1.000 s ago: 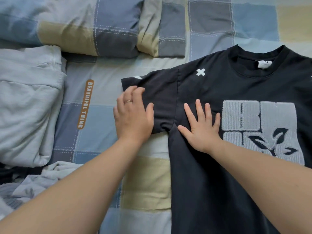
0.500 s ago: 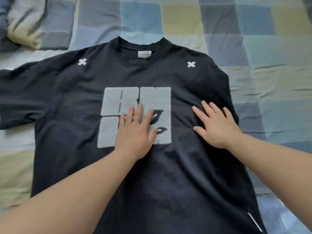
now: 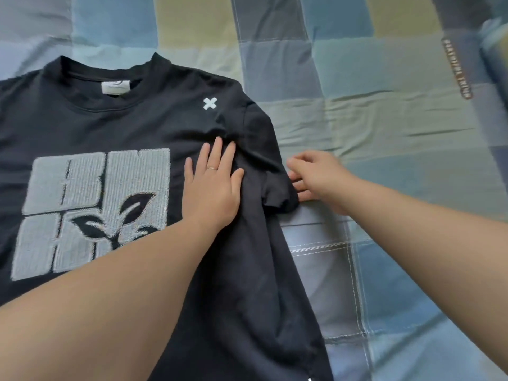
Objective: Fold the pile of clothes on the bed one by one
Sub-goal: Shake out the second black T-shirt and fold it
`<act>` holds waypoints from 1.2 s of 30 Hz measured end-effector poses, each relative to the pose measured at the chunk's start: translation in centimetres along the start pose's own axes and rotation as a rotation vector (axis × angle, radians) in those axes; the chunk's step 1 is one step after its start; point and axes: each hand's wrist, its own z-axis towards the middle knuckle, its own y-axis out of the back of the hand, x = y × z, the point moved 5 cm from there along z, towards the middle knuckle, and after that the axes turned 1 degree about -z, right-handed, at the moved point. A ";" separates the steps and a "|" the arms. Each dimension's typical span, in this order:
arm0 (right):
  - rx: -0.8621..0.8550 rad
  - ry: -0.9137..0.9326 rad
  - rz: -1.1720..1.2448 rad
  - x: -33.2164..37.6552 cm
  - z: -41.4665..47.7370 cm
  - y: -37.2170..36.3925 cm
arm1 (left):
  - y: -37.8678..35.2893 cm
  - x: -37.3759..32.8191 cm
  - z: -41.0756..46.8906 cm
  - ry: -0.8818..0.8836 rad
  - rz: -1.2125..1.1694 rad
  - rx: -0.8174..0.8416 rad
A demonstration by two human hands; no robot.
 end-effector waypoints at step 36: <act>0.054 -0.246 -0.093 6.0 7.3 6.7 | -1.4 0.6 0.2 0.046 0.159 -0.115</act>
